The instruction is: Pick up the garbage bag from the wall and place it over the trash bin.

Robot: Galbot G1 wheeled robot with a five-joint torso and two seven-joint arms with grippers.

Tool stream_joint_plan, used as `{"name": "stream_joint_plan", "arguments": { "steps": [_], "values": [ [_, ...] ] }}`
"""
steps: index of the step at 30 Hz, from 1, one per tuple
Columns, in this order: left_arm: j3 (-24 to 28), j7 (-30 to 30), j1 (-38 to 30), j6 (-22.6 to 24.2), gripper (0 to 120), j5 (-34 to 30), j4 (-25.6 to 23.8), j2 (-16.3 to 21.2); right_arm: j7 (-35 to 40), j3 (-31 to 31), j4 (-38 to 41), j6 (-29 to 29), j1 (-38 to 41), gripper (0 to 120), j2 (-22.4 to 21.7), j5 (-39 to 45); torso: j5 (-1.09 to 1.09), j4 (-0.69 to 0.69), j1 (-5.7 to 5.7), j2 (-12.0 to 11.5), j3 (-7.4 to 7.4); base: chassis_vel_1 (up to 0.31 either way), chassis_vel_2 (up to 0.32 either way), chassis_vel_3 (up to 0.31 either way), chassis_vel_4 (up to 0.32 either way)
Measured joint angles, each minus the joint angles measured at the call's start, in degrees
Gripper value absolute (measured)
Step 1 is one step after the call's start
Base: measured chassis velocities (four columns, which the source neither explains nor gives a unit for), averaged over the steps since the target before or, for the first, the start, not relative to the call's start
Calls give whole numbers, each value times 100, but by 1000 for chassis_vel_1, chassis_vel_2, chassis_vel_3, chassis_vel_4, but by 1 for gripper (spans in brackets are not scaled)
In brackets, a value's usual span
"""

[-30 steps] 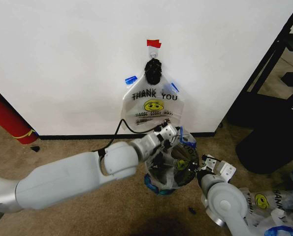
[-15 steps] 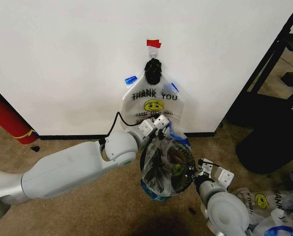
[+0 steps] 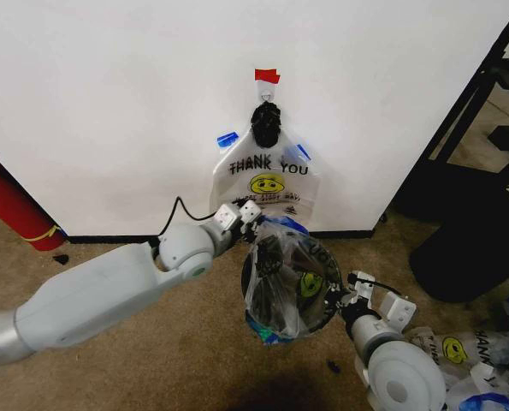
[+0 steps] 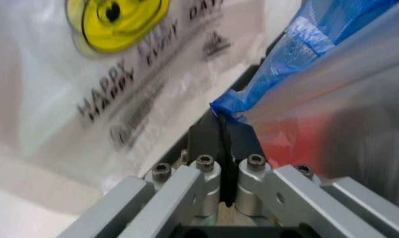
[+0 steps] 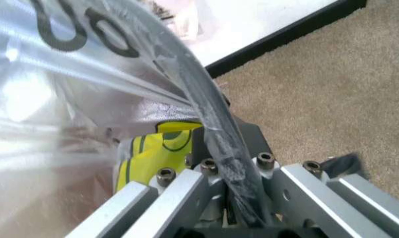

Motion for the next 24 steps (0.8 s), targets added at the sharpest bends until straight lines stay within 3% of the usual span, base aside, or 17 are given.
{"name": "stream_joint_plan", "arguments": {
  "steps": [8, 17, 21, 24],
  "values": [
    [-536, -107, 577, -18, 0, -360, -211, 177, 71, 53, 28, 4, 19, 0, 8, 116, 1, 0, -1, 0, 0, 0, 0, 0, 0],
    [-1124, -593, 1053, 60, 31, -912, -755, 221, 92, -4, -92, 9, 25, 0, 83, 50, 1, -1, -1, 0, 0, 0, 0, 0, 0],
    [-1612, -846, 1303, 113, 50, -1100, -953, 271, 94, -33, -169, 13, 60, 0, 132, 8, 0, 0, -1, 0, 0, 0, 0, 0, 0],
    [-1906, -1011, 1466, 122, 56, -1110, -1106, 299, 143, -33, -229, 28, 90, 0, 157, 8, 0, 0, 0, 0, 0, 0, 0, 0, 0]
  ]
}}
